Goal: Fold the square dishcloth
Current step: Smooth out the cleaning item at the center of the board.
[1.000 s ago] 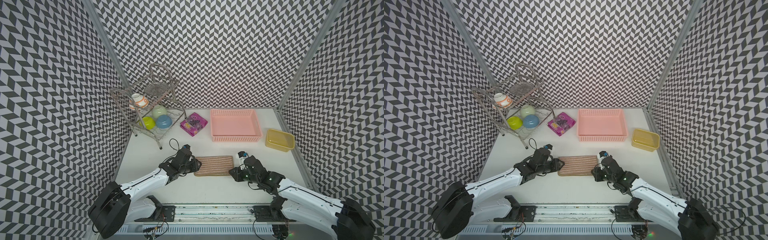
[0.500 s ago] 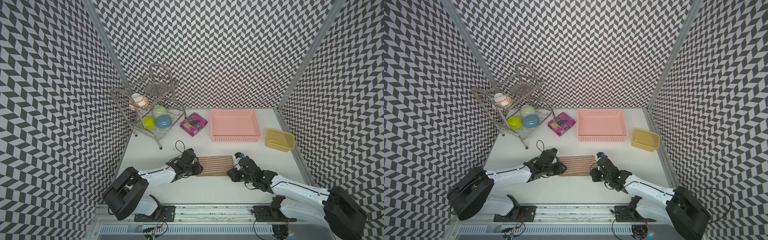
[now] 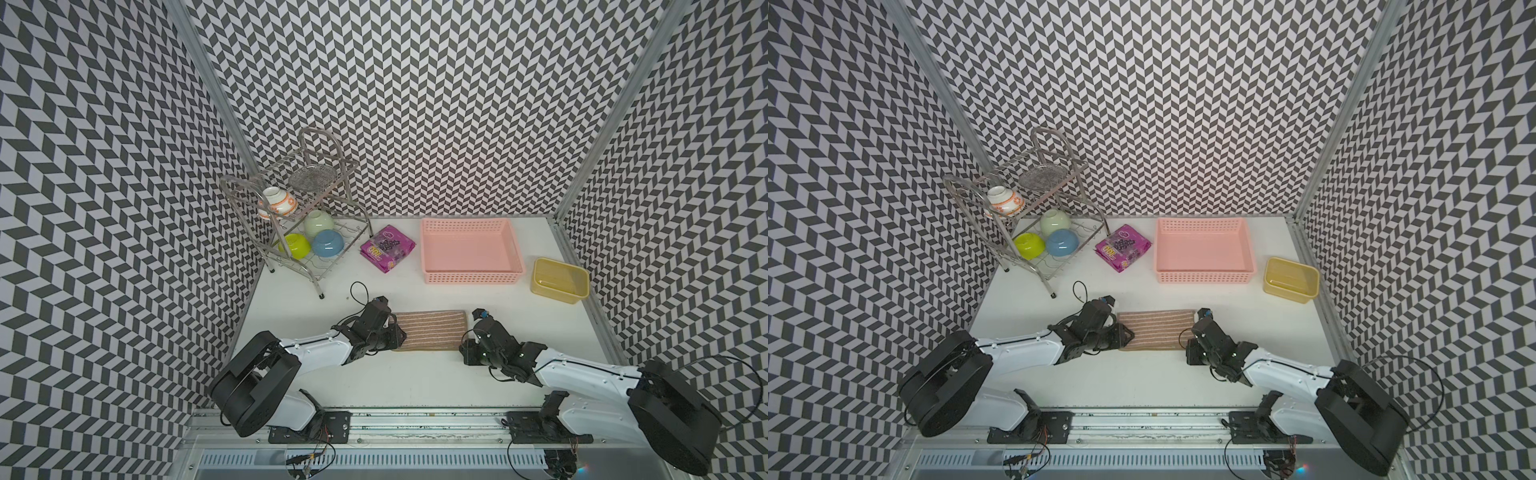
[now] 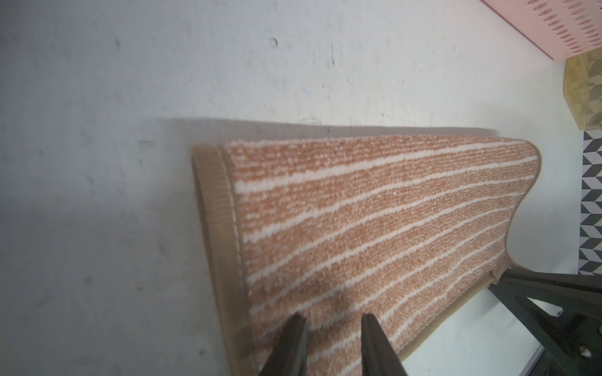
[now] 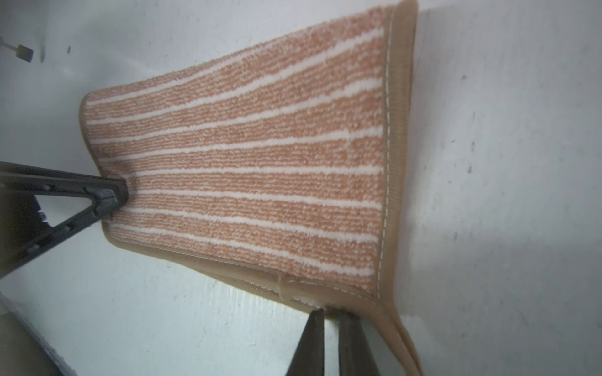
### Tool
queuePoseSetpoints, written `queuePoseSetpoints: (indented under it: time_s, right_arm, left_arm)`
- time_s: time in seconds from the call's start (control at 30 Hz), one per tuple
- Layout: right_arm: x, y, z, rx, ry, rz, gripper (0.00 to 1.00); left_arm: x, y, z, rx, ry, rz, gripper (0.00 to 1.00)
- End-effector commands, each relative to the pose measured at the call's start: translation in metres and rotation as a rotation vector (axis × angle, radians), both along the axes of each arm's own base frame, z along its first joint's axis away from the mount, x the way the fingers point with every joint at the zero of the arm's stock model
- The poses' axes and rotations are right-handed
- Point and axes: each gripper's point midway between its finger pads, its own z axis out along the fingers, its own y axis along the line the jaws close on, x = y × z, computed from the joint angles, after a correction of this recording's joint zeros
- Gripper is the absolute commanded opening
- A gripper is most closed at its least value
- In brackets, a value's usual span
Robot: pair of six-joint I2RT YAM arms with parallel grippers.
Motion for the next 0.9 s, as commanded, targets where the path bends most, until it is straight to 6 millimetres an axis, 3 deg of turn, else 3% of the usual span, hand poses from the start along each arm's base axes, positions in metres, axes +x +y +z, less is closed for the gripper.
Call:
queuePoseSetpoints:
  time_s: [0.0,0.23,0.33,0.6,0.7,0.87]
  right_arm:
    - [0.006,0.000,0.002,-0.004,-0.026,-0.002,0.12]
    - [0.009,0.025,0.061,0.114,-0.161,0.107,0.15]
    - [0.013,0.025,0.073,0.128,-0.194,0.092,0.17]
    - [0.027,0.027,0.048,0.055,-0.137,0.038,0.17]
    - [0.023,0.031,0.036,0.059,-0.101,0.050,0.17]
    - [0.012,0.020,0.009,0.020,-0.036,0.038,0.17]
  left_arm:
    - [-0.007,0.017,-0.025,0.086,0.044,0.011,0.32]
    - [-0.008,0.015,-0.027,0.075,0.053,0.009,0.31]
    - [-0.009,0.014,-0.027,0.067,0.056,0.007,0.31]
    - [-0.011,0.014,-0.029,0.067,0.062,0.006,0.31]
    - [-0.011,0.015,-0.030,0.066,0.063,0.008,0.30]
    - [-0.010,0.017,-0.031,0.075,0.059,0.014,0.31]
